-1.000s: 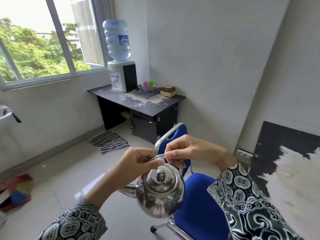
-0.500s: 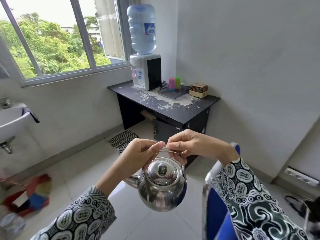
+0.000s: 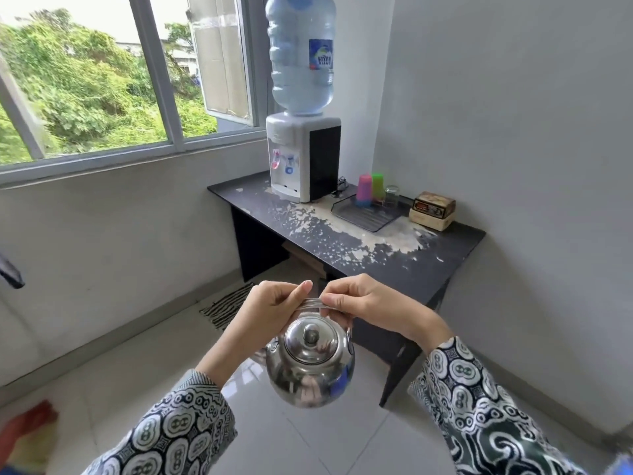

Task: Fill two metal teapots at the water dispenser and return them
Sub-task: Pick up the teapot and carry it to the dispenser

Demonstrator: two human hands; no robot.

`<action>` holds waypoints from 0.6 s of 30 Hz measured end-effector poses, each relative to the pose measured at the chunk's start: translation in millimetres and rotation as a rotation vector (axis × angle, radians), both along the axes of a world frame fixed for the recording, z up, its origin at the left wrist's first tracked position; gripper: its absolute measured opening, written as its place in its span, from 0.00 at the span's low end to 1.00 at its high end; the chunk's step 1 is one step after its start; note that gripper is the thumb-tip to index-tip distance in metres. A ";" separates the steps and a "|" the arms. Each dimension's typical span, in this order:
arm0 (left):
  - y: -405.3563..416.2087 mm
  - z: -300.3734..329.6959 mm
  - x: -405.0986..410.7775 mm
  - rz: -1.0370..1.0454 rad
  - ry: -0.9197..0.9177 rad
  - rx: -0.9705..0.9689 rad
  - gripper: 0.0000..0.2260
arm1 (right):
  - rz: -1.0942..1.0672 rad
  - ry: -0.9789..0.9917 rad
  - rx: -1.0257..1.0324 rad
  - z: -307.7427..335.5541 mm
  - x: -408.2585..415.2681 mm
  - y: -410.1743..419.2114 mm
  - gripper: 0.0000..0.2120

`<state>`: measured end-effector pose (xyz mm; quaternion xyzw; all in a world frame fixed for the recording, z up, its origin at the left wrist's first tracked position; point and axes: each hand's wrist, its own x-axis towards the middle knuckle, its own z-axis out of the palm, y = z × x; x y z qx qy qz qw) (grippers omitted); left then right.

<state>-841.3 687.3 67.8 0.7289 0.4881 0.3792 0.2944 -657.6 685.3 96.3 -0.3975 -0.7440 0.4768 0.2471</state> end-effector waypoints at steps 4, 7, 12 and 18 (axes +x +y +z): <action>92.3 -8.1 -30.8 0.003 0.025 0.025 0.23 | -0.061 0.019 -0.021 -13.9 -33.4 87.8 0.11; 164.2 -3.3 -54.3 -0.044 0.047 0.025 0.23 | -0.123 0.040 -0.025 -16.5 -59.3 154.9 0.12; 280.7 -2.9 -87.6 -0.087 0.046 -0.015 0.22 | -0.219 0.079 -0.027 -19.8 -95.5 259.0 0.12; 420.8 -13.2 -109.0 -0.133 0.039 -0.057 0.17 | -0.373 0.142 -0.024 -36.3 -127.5 386.3 0.12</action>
